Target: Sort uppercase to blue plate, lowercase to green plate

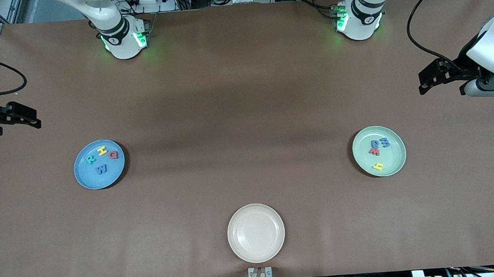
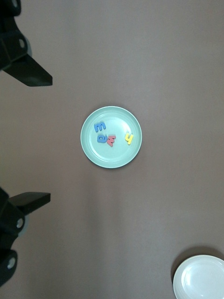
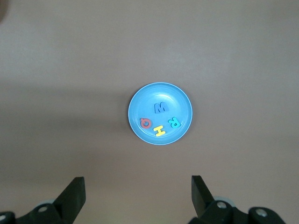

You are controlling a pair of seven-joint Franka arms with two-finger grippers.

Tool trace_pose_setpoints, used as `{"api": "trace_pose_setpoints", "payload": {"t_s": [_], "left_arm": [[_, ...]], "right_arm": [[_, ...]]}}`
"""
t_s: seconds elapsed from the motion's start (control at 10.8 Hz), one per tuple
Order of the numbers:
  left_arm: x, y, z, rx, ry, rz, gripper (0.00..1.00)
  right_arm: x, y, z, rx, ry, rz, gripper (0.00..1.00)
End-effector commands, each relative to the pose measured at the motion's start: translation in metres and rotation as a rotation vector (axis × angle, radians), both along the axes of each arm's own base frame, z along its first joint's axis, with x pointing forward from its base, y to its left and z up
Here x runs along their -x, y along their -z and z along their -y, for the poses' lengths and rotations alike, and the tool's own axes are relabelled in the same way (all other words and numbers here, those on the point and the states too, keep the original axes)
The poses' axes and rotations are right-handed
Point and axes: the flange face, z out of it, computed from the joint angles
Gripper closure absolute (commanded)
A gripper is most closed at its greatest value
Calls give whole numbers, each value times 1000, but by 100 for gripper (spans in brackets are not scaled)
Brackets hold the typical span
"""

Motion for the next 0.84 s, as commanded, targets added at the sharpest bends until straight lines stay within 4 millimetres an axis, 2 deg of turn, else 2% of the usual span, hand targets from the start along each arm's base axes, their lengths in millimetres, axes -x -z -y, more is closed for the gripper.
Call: {"api": "trace_pose_setpoints", "payload": {"t_s": [0.0,0.28,0.74], "left_arm": [[5,-6,0,10,18,-1,0],[3,-6,-12,10,1,-1,0],[1,-4,-14,6,-5,-5,0]], "right_arm": [[-1,-3,1,7,7,2,0],[0,-4,0,6,6,2,0],[0,0,0,7,4,-11,0]]}}
